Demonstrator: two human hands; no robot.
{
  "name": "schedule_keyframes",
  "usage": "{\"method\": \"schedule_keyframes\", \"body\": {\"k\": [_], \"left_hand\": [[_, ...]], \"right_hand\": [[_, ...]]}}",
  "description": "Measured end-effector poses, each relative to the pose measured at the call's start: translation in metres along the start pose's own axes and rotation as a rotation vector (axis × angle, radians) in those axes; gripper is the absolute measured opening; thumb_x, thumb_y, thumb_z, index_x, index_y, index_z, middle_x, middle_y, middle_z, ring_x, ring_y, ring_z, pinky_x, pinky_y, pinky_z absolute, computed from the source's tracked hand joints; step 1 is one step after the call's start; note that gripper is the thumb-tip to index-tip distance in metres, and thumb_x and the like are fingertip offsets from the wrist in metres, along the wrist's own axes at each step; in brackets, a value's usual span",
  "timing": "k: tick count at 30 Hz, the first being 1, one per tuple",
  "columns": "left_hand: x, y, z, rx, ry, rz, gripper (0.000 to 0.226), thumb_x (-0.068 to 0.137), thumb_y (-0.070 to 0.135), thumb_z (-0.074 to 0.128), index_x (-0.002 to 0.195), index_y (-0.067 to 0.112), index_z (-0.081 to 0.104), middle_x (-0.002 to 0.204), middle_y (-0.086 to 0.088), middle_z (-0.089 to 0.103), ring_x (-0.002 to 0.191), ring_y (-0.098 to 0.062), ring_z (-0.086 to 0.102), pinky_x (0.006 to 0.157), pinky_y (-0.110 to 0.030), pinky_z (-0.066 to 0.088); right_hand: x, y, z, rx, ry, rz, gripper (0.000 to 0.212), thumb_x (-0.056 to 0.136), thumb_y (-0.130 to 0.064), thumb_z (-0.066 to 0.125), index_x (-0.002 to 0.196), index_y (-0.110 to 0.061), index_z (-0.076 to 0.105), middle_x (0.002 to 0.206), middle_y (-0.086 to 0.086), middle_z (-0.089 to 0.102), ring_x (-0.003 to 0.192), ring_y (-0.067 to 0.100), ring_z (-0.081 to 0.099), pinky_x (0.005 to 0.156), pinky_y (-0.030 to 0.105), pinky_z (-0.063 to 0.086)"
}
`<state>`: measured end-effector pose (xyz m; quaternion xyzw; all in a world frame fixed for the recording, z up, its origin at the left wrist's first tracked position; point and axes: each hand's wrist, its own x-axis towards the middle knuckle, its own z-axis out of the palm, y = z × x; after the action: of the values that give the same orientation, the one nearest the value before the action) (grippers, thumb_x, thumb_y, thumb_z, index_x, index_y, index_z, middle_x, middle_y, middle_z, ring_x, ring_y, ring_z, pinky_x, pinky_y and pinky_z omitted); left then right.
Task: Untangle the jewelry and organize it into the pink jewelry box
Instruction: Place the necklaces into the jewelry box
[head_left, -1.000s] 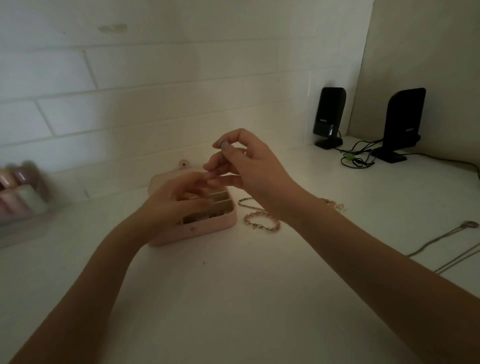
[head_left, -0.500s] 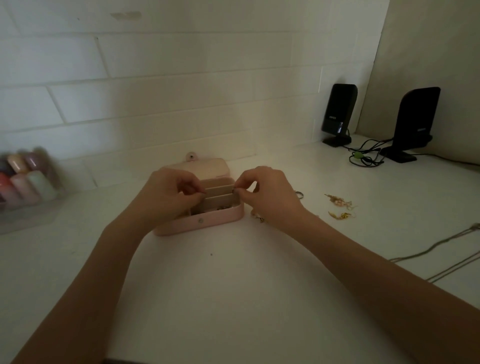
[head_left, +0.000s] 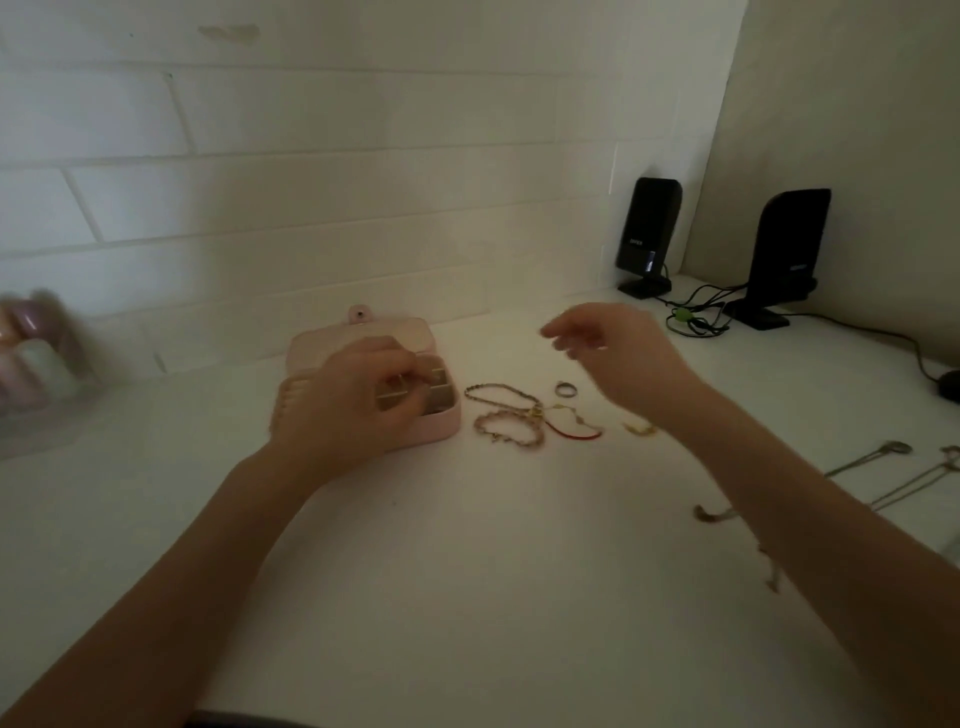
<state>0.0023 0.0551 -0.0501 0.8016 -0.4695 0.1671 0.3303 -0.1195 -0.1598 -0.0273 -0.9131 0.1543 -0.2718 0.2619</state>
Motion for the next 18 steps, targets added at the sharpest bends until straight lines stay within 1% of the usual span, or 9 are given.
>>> {"method": "schedule_keyframes", "body": {"k": [1,2,5,7,8,10,13,16,18], "left_hand": [[-0.002,0.005,0.002,0.005,0.006,0.027,0.012,0.080,0.024,0.068,0.091,0.023,0.072,0.084,0.011,0.063,0.082,0.006,0.055,0.076,-0.006,0.041],[-0.003,0.012,0.005,-0.005,0.007,0.062,0.012,0.081,0.022,0.068,0.092,0.020,0.072,0.087,0.009,0.064,0.084,0.012,0.054,0.076,-0.002,0.039],[-0.001,0.036,0.016,-0.125,-0.045,0.172,0.028,0.079,0.032,0.054,0.091,0.016,0.072,0.089,0.004,0.066,0.082,0.007,0.057,0.080,-0.013,0.048],[0.001,0.056,0.031,-0.152,-0.120,0.302,0.029,0.080,0.031,0.051,0.094,0.016,0.072,0.093,0.004,0.069,0.086,0.006,0.058,0.082,-0.012,0.046],[0.001,0.068,0.041,-0.169,-0.175,0.353,0.030,0.082,0.031,0.051,0.099,0.017,0.071,0.097,0.005,0.070,0.091,0.004,0.059,0.085,-0.017,0.047],[-0.003,0.095,0.061,-0.196,-0.305,0.396,0.032,0.084,0.036,0.051,0.111,0.028,0.067,0.112,0.011,0.067,0.106,0.002,0.058,0.095,-0.021,0.045],[-0.008,0.133,0.089,-0.235,-0.515,0.411,0.044,0.082,0.045,0.045,0.124,0.036,0.058,0.132,0.016,0.055,0.123,0.005,0.044,0.108,-0.023,0.032],[-0.008,0.146,0.106,-0.269,-0.595,0.420,0.052,0.081,0.050,0.039,0.122,0.027,0.061,0.133,0.010,0.055,0.124,0.004,0.040,0.110,-0.022,0.029],[-0.009,0.141,0.110,-0.269,-0.594,0.408,0.052,0.081,0.055,0.034,0.120,0.034,0.061,0.130,0.013,0.057,0.126,0.004,0.042,0.110,-0.025,0.031]], "right_hand": [[-0.008,0.014,-0.020,-0.047,0.024,0.050,0.034,0.092,0.001,0.045,0.107,-0.018,0.068,0.098,-0.002,0.067,0.089,0.006,0.057,0.081,0.013,0.039],[-0.019,0.032,-0.043,-0.105,0.071,0.112,0.033,0.093,-0.001,0.044,0.107,-0.017,0.068,0.097,-0.003,0.065,0.092,0.008,0.057,0.085,0.018,0.039],[-0.058,0.091,-0.105,-0.222,0.242,0.346,0.034,0.094,0.001,0.040,0.106,-0.013,0.068,0.107,0.003,0.067,0.102,0.019,0.059,0.089,0.027,0.043],[-0.082,0.122,-0.126,-0.306,0.275,0.485,0.035,0.093,0.001,0.039,0.108,-0.012,0.068,0.115,0.008,0.065,0.101,0.022,0.059,0.083,0.027,0.044],[-0.092,0.133,-0.130,-0.348,0.266,0.530,0.035,0.093,0.000,0.039,0.110,-0.012,0.067,0.117,0.009,0.064,0.098,0.023,0.059,0.081,0.027,0.044],[-0.106,0.146,-0.129,-0.385,0.242,0.583,0.031,0.094,-0.006,0.043,0.114,-0.011,0.066,0.117,0.012,0.064,0.091,0.024,0.058,0.082,0.030,0.045],[-0.114,0.152,-0.125,-0.389,0.179,0.600,0.026,0.095,-0.010,0.049,0.114,-0.007,0.066,0.117,0.014,0.064,0.100,0.028,0.059,0.091,0.034,0.044],[-0.117,0.152,-0.126,-0.388,0.157,0.568,0.023,0.093,-0.014,0.055,0.110,-0.005,0.069,0.113,0.012,0.067,0.101,0.027,0.060,0.092,0.032,0.043],[-0.117,0.151,-0.127,-0.386,0.164,0.546,0.022,0.090,-0.016,0.060,0.107,-0.006,0.070,0.108,0.011,0.068,0.099,0.024,0.061,0.092,0.032,0.044]]}}
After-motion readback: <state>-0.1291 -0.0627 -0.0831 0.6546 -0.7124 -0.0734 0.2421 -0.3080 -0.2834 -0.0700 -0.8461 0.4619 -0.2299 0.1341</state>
